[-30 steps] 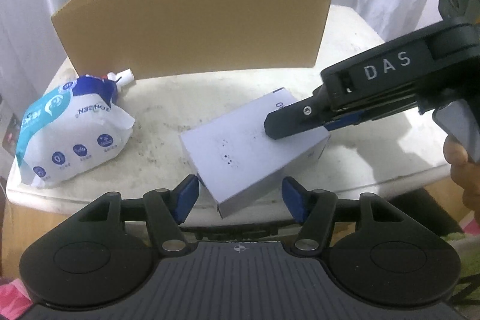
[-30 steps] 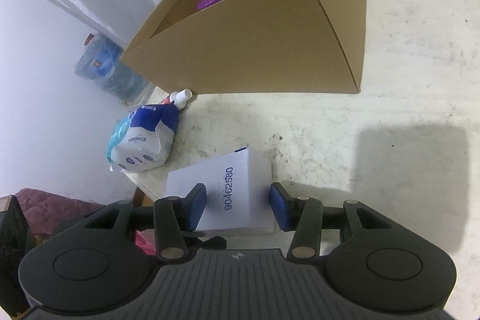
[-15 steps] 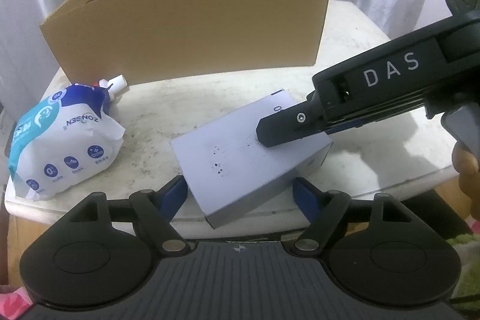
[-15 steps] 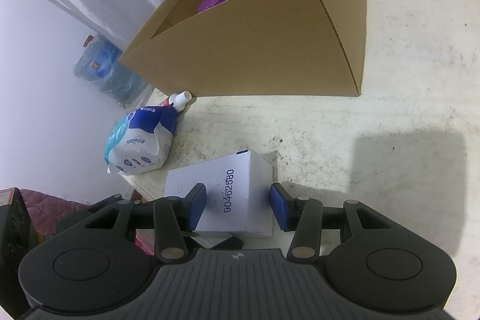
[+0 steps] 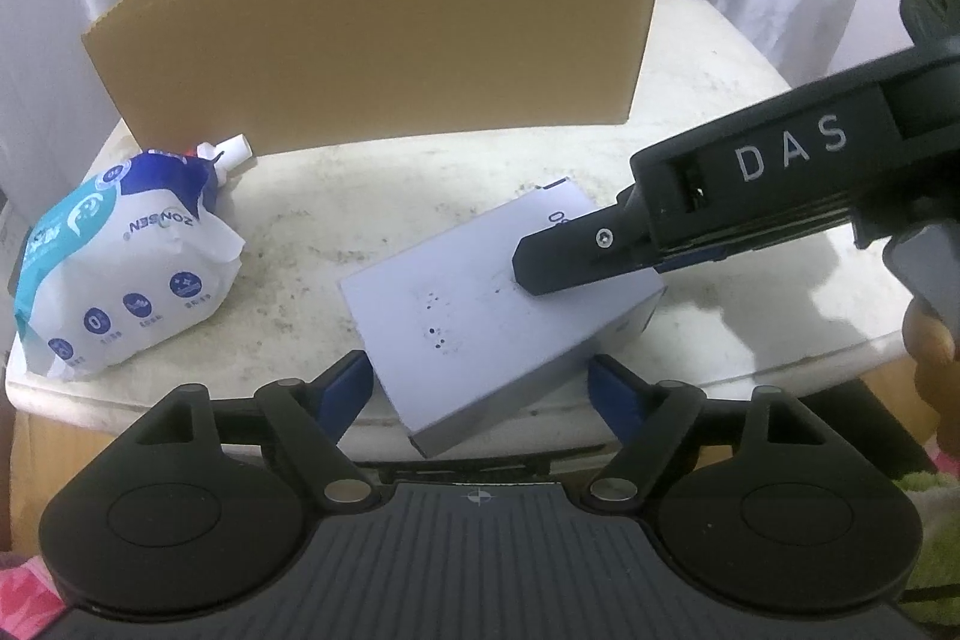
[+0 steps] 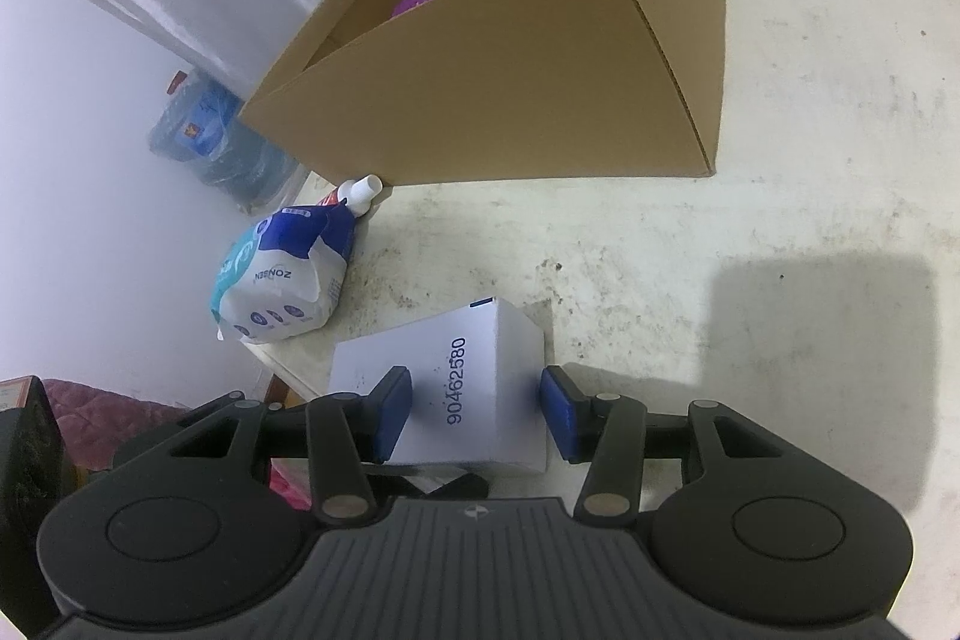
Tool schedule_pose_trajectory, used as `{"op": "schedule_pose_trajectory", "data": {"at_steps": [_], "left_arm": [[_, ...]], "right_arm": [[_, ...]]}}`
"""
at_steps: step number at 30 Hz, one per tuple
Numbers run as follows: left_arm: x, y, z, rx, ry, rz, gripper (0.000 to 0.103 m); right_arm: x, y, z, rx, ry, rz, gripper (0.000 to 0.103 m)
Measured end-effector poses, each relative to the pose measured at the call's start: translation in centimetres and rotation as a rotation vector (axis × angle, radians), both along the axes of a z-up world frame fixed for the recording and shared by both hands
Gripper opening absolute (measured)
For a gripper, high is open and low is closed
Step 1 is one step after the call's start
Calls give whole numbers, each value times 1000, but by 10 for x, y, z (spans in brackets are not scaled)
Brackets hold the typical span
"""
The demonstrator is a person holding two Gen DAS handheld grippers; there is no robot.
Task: Organize objects
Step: 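Lift the white box with the right gripper off the table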
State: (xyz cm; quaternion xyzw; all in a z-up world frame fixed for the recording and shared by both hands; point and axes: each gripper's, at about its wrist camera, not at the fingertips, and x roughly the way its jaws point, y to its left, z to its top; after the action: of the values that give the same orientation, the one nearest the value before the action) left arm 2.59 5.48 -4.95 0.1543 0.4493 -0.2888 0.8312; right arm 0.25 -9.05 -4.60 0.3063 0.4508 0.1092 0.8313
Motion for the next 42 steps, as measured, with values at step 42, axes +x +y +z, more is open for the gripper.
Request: {"op": "schedule_pose_trajectory", "data": {"at_steps": [42], "left_arm": [[-10,2,20,-33,-50,27,81]], "right_arm": [[-13,6,28,-55,-57,-24,55]]}}
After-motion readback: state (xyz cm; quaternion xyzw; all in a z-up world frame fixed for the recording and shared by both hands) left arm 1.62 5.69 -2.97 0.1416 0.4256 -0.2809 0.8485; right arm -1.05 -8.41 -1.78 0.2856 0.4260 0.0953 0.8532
